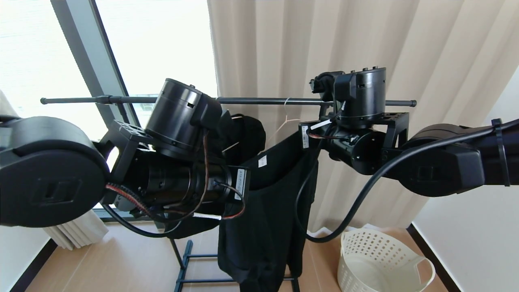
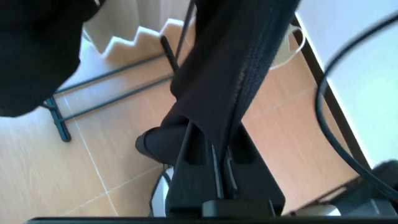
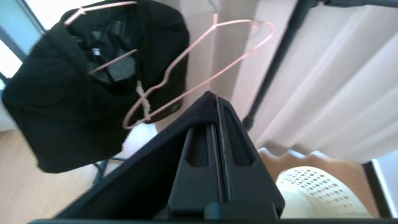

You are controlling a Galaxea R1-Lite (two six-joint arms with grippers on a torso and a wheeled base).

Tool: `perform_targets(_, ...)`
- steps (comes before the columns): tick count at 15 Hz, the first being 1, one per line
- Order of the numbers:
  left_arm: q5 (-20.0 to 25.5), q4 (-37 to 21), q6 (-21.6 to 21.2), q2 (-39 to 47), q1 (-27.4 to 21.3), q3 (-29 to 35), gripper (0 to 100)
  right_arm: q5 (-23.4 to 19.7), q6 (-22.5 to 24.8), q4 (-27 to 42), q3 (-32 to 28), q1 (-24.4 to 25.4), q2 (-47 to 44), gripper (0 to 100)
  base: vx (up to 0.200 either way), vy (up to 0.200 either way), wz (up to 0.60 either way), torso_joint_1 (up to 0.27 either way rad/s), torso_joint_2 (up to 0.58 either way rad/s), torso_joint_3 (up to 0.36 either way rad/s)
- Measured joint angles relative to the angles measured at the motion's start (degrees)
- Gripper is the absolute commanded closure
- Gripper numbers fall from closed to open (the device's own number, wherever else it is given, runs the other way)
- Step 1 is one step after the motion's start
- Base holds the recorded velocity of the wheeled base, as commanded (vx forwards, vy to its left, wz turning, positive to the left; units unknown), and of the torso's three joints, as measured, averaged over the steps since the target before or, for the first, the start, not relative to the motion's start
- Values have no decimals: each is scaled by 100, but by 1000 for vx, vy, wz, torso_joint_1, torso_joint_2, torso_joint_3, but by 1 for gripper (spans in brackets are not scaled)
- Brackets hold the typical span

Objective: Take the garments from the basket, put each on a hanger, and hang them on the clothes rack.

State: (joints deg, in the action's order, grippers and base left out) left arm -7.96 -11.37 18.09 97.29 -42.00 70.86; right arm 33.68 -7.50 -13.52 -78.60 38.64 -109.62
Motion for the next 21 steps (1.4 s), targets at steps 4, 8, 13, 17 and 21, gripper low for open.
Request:
perform_targets(4, -11, 352, -321, 467, 190, 438, 100, 143, 527, 22, 650, -33, 586, 100, 0, 0, 0, 0, 0, 0)
perform_targets(8, 27, 391, -670, 805, 276, 903, 100, 549, 995, 59, 1331, 44, 1209, 100, 0, 0, 0, 0, 0, 0)
perform_targets(13, 49, 530, -677, 933, 289, 916, 100, 595, 992, 22, 1458, 118, 1334, 100, 0, 0, 0, 0, 0, 0)
perform_targets(17, 44, 546, -649, 902, 297, 739, 100, 595, 995, 0, 1432, 118, 1307, 100, 0, 0, 0, 0, 0, 0)
perform_targets(21, 33, 552, -633, 868, 286, 678, 100, 595, 995, -5, 1428, 115, 1285, 100, 0, 0, 0, 0, 0, 0)
